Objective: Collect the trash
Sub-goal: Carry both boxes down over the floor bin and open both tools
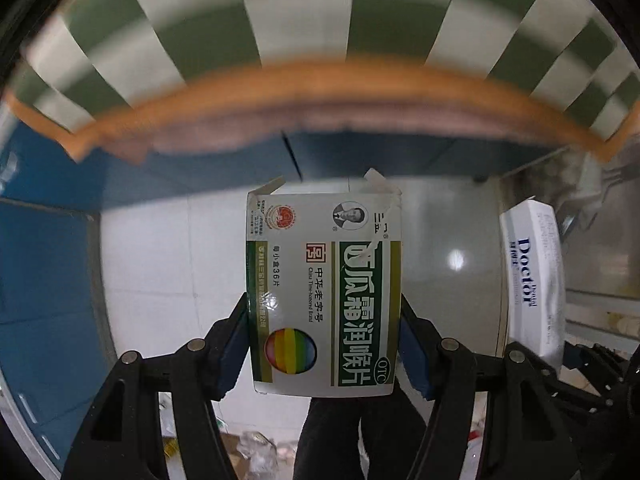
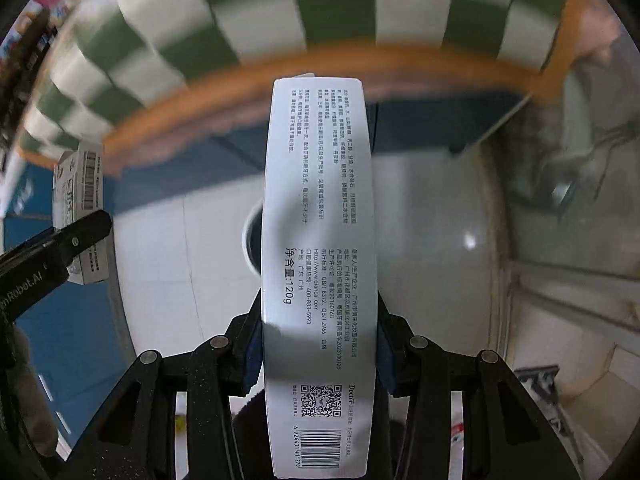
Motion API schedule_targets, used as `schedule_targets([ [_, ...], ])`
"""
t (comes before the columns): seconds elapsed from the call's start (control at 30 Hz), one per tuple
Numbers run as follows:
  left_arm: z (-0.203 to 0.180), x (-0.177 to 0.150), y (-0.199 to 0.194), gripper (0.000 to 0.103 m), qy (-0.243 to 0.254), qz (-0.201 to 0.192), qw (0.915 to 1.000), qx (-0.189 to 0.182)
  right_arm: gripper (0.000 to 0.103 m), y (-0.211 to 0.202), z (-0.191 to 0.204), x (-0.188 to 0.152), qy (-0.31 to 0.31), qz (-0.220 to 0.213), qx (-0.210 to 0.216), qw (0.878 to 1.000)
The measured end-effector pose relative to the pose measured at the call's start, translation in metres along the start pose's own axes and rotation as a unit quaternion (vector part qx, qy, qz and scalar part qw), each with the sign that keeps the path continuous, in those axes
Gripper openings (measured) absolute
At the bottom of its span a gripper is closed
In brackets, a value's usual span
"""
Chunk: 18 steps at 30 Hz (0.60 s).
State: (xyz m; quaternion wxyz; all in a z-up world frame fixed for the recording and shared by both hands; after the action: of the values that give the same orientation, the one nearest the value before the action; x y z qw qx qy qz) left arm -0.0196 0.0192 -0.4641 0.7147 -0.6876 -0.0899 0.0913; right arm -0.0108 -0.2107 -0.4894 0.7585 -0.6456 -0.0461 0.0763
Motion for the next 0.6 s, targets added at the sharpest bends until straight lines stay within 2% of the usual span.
schedule_targets([
  [0.13, 0.0, 0.003, 0.1, 0.063, -0.023, 0.049, 0.9978, -0.037, 0.048, 0.098, -0.005, -0.002, -0.007, 0.046, -0.004, 0.999],
  [0.3, -0.001, 0.015, 0.204, 0.063, -0.043, 0.09, 0.9923, -0.073, 0.048, 0.203, -0.013, 0.003, -0.014, 0.089, 0.0, 0.996],
  [0.5, -0.013, 0.028, 0.279, 0.064, -0.052, 0.126, 0.9797, -0.147, 0.048, 0.3, -0.006, 0.019, -0.006, 0.143, 0.023, 0.989],
  [0.57, -0.01, 0.031, 0.293, 0.066, -0.063, 0.134, 0.9762, -0.158, 0.048, 0.327, -0.001, 0.022, -0.007, 0.167, 0.032, 0.985],
  [0.6, -0.011, 0.028, 0.297, 0.069, -0.064, 0.133, 0.9772, -0.153, 0.048, 0.335, 0.001, 0.024, -0.005, 0.174, 0.036, 0.984],
])
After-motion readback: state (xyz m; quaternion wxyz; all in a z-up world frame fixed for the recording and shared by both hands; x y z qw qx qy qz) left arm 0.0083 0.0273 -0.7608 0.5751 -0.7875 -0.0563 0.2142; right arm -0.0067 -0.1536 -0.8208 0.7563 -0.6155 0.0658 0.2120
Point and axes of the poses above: each gripper's, at about its wrist camera, not at the fingertips, and y roughly the way its jaws point, z to its left, x to its top, the point moved 1 cm from there along y, roughly the way its jaws point, and after that the axes turned 10 degrees about y, right-handed, at the moved point
